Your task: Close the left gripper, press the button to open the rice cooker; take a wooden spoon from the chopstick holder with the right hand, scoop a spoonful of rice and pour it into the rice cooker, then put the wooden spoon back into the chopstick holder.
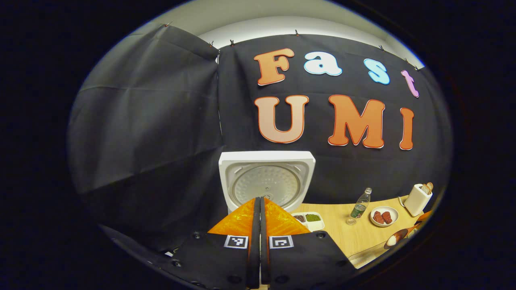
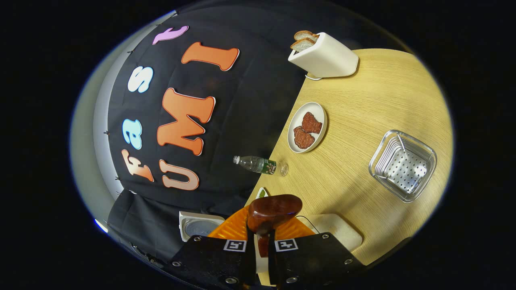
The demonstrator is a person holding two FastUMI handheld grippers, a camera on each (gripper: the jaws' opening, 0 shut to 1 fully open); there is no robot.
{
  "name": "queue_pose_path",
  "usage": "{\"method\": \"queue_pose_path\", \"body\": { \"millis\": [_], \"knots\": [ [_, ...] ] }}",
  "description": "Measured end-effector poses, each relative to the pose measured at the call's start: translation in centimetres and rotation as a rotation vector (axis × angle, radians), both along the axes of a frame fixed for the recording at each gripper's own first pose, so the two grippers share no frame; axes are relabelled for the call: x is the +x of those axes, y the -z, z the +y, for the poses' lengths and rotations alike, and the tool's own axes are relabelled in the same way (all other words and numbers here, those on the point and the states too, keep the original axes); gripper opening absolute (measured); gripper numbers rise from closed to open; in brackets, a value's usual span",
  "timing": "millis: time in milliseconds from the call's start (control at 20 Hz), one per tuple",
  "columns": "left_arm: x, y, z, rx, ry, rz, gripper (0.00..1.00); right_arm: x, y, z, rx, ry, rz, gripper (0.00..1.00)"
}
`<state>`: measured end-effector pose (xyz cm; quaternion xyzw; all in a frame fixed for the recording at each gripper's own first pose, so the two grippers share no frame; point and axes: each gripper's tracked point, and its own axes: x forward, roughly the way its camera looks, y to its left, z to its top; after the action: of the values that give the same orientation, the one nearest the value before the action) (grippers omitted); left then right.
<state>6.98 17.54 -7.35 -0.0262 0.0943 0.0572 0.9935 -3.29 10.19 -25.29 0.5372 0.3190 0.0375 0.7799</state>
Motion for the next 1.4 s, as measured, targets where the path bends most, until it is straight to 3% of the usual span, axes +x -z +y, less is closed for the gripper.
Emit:
{"method": "queue_pose_path", "body": {
  "millis": [150, 200, 250, 300, 500, 700, 1050, 1250, 1400],
  "knots": [
    [-1.2, -0.4, 0.7, 0.015, -0.005, -0.015, 0.14, 0.2, -0.3, 0.7, 0.0, -0.004, 0.002, 0.11],
    [-1.4, -0.8, 0.9, 0.012, 0.001, -0.025, 0.32, 0.5, -0.4, 1.0, -0.002, -0.006, -0.001, 0.11],
    [-1.8, -1.1, 1.1, 0.016, -0.002, -0.032, 0.38, 0.6, -0.7, 1.5, -0.004, -0.009, -0.003, 0.07],
    [-1.9, -1.5, 1.6, 0.021, -0.007, -0.045, 0.47, 0.9, -1.1, 2.0, -0.007, -0.014, -0.008, 0.11],
    [-3.4, -1.5, 3.9, 0.035, -0.022, -0.064, 0.73, 2.1, -2.4, 5.0, 0.007, -0.042, -0.028, 0.12],
    [-4.9, -0.6, 6.6, 0.03, -0.058, -0.055, 0.82, 3.4, -3.5, 8.4, 0.022, -0.077, -0.039, 0.11],
    [-7.4, 0.5, 10.8, 0.021, -0.123, -0.052, 0.81, 5.5, -6.4, 15.9, 0.062, -0.145, -0.073, 0.11],
    [-8.3, 1.1, 12.8, 0.028, -0.145, -0.04, 0.93, 6.9, -8.0, 20.3, 0.05, -0.181, -0.101, 0.12],
    [-9.0, 1.2, 14.0, 0.037, -0.153, -0.036, 0.93, 8.0, -9.3, 23.5, 0.045, -0.199, -0.122, 0.11]
  ]
}}
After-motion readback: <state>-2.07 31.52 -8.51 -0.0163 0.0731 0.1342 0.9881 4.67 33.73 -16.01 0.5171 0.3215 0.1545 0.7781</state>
